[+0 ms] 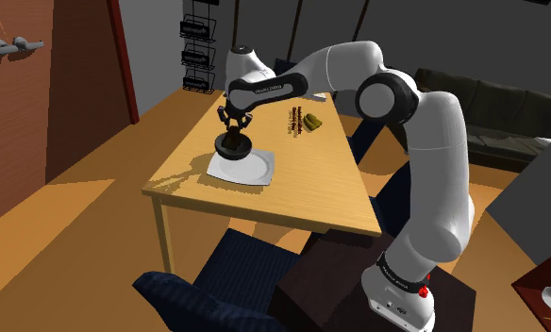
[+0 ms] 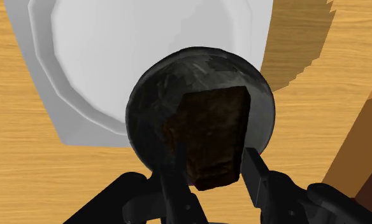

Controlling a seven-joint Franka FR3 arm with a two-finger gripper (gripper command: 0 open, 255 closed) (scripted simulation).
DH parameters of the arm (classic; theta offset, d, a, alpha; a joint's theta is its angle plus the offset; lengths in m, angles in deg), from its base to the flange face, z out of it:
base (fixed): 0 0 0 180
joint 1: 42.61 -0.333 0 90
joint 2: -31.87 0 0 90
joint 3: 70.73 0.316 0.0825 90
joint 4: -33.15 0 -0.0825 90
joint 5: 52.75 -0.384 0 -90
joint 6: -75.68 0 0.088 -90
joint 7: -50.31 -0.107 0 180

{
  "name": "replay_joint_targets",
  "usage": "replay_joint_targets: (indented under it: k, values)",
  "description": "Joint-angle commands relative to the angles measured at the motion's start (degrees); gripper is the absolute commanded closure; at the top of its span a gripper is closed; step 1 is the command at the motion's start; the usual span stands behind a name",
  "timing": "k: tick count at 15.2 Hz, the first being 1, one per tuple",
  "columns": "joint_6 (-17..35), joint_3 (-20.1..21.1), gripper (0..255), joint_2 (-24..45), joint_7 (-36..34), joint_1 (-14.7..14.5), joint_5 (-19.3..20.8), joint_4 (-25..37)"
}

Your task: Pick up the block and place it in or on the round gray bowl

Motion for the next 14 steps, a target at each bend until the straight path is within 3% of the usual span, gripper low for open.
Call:
replay_joint_targets:
  k: [1,9,14]
  values:
    - [1.1,-0.1,255,0.6,-0.3,0.0,0.2,-0.5]
    - [5.9,-0.7,255,3.3,-1.8,-0.2,1.3,-2.7]
    - [5.9,-0.7,255,3.3,-1.8,-0.2,1.3,-2.7]
